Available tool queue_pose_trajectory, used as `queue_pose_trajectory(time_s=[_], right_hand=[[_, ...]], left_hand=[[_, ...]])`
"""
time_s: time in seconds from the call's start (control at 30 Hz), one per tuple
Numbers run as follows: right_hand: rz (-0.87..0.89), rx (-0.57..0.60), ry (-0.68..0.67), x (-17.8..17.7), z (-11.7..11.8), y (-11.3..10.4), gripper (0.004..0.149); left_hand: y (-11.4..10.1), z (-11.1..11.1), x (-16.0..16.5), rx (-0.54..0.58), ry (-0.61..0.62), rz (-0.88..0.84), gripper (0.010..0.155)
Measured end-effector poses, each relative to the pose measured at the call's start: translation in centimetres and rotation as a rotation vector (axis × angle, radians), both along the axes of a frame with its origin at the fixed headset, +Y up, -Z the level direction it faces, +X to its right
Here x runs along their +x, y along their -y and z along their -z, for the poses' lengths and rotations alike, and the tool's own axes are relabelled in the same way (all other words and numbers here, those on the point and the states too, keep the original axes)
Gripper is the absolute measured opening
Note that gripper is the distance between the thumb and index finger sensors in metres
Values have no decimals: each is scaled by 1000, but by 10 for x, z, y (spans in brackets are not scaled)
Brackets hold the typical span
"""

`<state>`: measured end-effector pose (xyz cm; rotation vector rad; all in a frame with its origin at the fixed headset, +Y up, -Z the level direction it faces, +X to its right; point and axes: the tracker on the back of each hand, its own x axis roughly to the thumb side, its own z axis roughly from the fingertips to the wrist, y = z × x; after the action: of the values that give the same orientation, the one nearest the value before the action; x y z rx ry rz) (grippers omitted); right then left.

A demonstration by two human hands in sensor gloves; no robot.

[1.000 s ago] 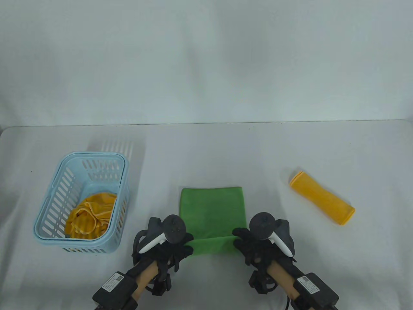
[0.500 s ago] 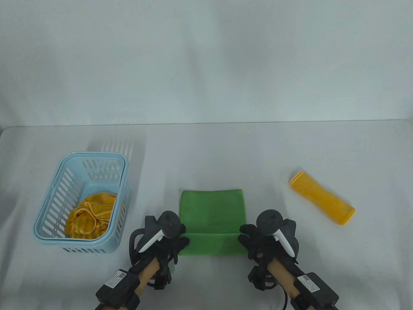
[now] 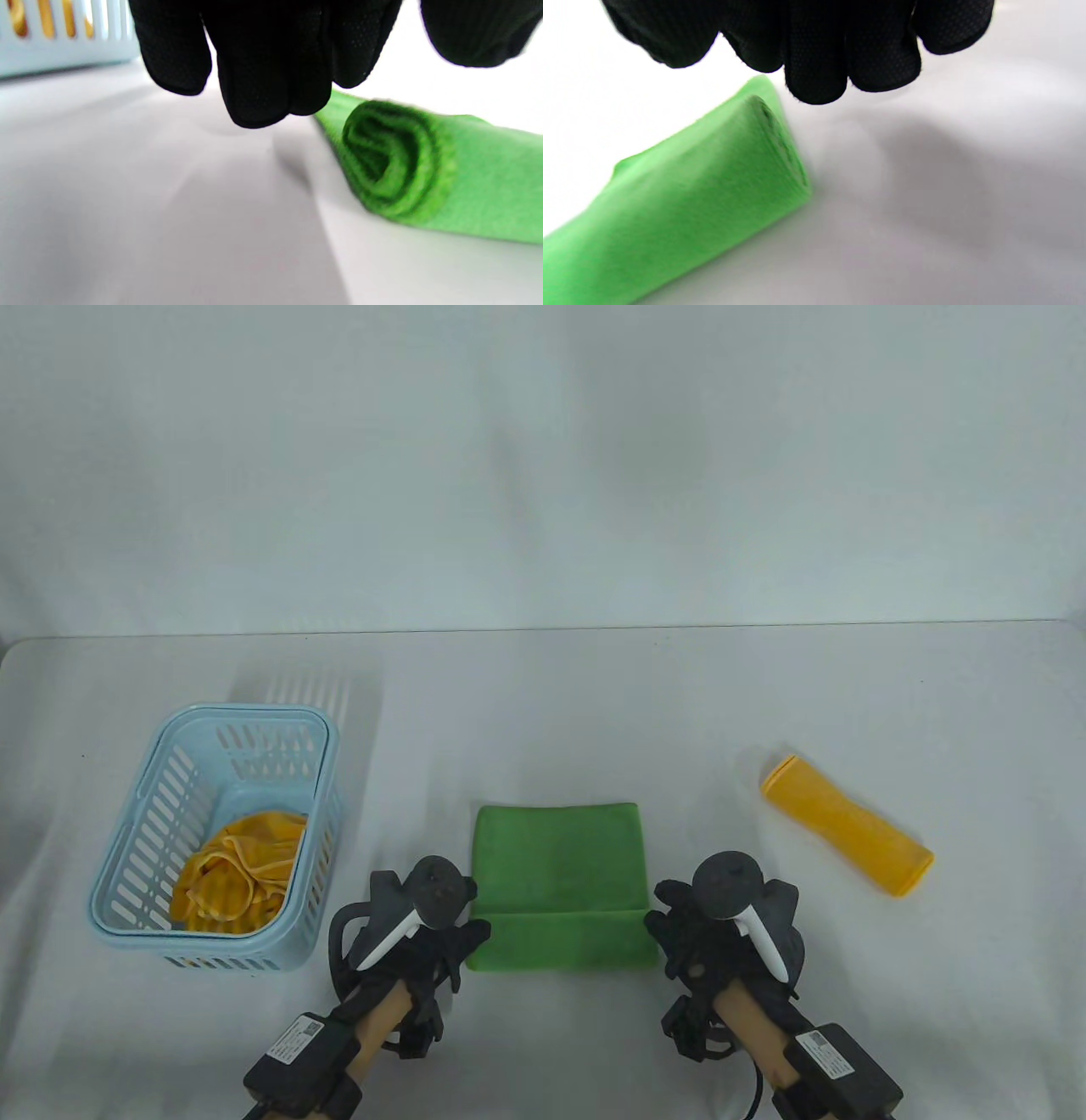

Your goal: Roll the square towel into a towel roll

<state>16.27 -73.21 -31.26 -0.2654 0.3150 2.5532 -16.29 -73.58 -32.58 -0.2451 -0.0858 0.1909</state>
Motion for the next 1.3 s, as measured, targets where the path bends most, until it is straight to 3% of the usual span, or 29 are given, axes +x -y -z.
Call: queue_pose_trajectory(time_s=[0.1, 0.2, 0.27, 0.47, 0.73, 0.9, 1.07, 1.17, 1.3], right_hand=[[0, 66, -69, -9, -7, -12, 63], [-21, 89, -214, -26, -13, -15, 65], [-61, 58, -312, -35, -15, -11, 65], [-373, 17, -396, -52, -15, 11, 70], [-451, -9, -398, -57, -12, 26, 78], [-430, 21, -370, -56, -10, 27, 63], [-381, 28, -345, -52, -8, 22, 59], [-299, 0, -331, -45, -5, 16, 58], [-117, -46, -265, -31, -1, 13, 59]], left_hand=[[-11, -8, 10, 70, 74, 18, 72], [-13, -16, 26, 53, 229, 31, 71], [-9, -21, 35, 44, 268, 73, 72], [12, -22, 52, 35, 326, 267, 78], [26, -17, 50, 5, 301, 321, 83], [28, -15, 48, 0, 285, 319, 74], [23, -13, 47, 3, 272, 280, 68], [19, -10, 40, -28, 247, 214, 67], [17, -3, 24, -165, 168, -25, 65]])
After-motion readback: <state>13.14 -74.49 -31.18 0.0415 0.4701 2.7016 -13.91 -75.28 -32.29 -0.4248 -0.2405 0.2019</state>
